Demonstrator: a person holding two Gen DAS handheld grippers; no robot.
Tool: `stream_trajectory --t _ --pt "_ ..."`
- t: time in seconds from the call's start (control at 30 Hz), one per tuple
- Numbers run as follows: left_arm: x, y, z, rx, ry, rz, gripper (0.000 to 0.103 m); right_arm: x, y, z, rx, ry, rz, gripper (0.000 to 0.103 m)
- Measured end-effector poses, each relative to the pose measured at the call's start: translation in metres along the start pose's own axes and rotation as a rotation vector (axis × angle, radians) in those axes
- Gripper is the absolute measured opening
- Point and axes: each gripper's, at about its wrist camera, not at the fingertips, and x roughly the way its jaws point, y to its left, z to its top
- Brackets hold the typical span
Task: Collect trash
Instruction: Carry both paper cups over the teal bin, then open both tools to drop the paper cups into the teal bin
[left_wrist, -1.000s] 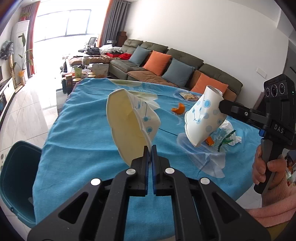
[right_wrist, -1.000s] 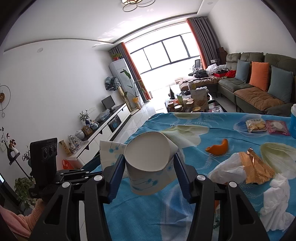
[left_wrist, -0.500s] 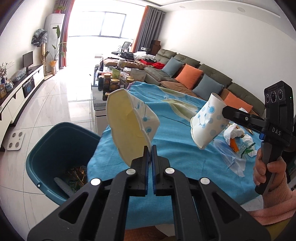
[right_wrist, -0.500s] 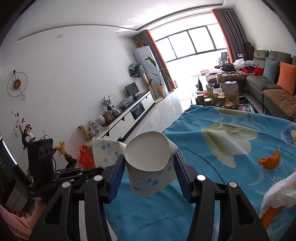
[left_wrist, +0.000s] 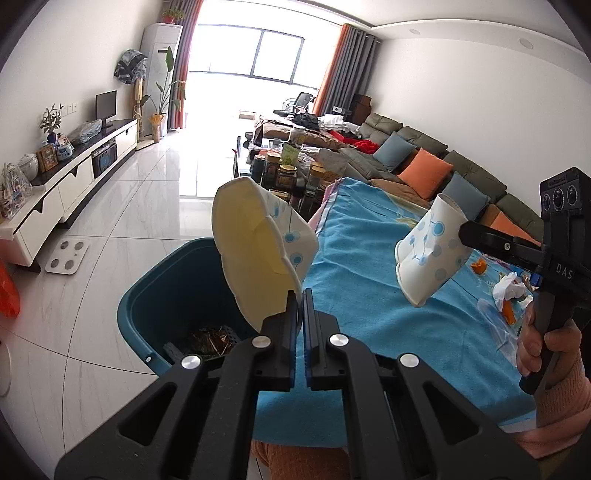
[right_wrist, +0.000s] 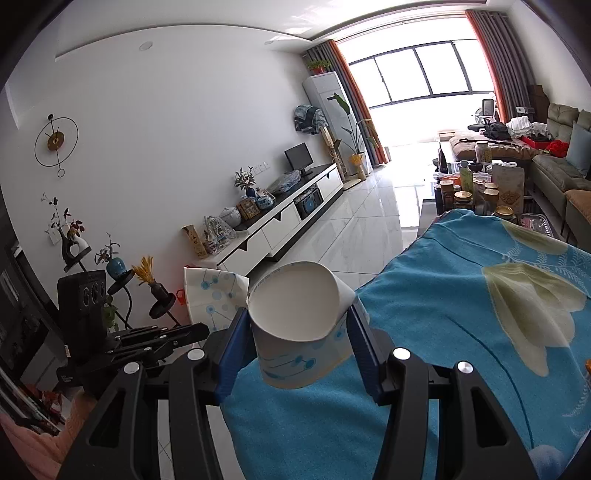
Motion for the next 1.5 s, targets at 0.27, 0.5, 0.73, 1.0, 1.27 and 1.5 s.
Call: stream_trajectory --t 0.27,0.5,0.73,1.0,1.27,1.5 --pt "0.002 0.029 -0.004 -0.037 0.023 0.033 0.003 0.034 0.017 0.009 -0.031 0.036 0.034 0.052" --pt "0.016 0.036 -0.01 -0.059 0.053 0.047 0.003 0.06 0.023 0.021 -0.04 0.059 0.057 0.052" --pt "0.032 0.039 -0.015 -0.075 0.082 0.057 0.003 0.087 0.03 0.026 -0.046 0.094 0.068 0.052" --pt "0.052 0.043 -0.021 -0.094 0.119 0.065 0.003 0.12 0.037 0.023 -0.059 0.157 0.055 0.052" --pt "0.074 0.051 -0.026 -0.121 0.157 0.069 0.004 0.15 0.045 0.014 -0.079 0.232 0.029 0.052" --pt "0.098 0.067 -0.03 -0.168 0.184 0.072 0.004 0.17 0.043 0.007 -0.08 0.303 -0.012 0.052"
